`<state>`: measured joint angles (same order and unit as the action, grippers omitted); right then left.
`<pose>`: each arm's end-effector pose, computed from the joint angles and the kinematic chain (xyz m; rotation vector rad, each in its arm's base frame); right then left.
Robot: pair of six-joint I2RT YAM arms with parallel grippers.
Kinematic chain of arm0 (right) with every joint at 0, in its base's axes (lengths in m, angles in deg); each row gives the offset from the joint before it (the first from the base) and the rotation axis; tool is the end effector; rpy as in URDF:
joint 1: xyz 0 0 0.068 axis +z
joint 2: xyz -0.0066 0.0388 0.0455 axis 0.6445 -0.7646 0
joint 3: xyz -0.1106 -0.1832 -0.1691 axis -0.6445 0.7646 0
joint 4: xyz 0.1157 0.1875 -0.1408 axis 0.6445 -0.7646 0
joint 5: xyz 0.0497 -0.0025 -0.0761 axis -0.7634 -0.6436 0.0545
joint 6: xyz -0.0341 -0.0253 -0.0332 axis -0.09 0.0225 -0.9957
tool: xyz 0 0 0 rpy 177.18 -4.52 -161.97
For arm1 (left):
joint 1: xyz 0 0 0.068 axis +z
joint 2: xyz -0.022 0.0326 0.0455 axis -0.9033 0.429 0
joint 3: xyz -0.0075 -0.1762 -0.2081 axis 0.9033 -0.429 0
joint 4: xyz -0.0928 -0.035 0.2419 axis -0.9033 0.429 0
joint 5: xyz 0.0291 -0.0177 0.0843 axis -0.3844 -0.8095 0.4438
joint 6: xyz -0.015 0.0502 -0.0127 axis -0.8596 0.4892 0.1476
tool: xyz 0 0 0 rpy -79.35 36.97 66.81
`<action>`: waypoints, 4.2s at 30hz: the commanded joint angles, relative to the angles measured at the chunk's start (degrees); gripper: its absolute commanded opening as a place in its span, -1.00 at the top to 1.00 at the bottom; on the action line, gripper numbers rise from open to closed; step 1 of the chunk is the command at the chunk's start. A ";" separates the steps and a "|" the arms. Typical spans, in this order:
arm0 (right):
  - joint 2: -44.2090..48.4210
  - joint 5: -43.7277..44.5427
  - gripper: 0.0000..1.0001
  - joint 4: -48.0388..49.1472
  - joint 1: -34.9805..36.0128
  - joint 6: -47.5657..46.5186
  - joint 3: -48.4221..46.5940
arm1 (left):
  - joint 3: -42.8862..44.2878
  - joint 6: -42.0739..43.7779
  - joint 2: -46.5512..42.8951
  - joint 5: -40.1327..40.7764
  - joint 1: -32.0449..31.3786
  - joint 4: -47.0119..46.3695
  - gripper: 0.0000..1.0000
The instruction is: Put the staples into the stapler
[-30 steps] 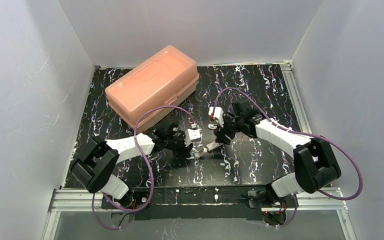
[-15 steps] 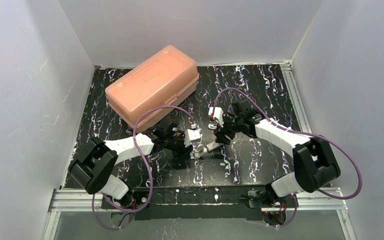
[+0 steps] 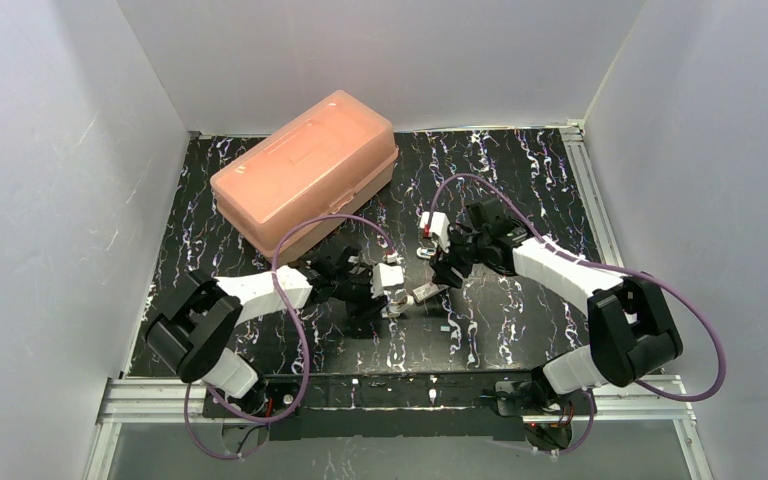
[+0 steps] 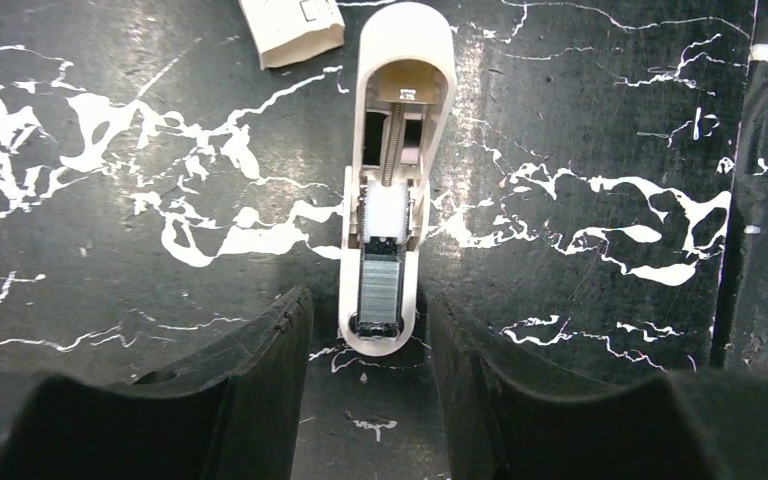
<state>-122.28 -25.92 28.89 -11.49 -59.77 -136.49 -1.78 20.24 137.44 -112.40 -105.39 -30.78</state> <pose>0.2459 0.1546 0.2097 -1.4799 1.8427 0.5658 0.2034 -0.2004 0.1667 1.5727 1.7046 -0.7371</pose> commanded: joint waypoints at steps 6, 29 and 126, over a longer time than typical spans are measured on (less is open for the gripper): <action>6.34 -3.69 -0.37 -0.11 -3.26 2.43 -2.04 | 1.46 -0.13 3.80 1.95 -1.22 -1.09 0.37; 5.38 1.25 -0.42 -4.32 -9.42 1.51 -6.62 | 11.51 -8.05 13.60 14.77 1.22 0.31 0.77; 0.37 -3.78 0.97 -2.22 11.63 -0.15 -1.91 | 10.46 2.72 -3.59 -14.17 11.80 11.41 0.08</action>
<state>-120.97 -31.15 20.46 -1.32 -62.89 -139.83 14.20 20.70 139.35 -119.89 -93.63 -16.61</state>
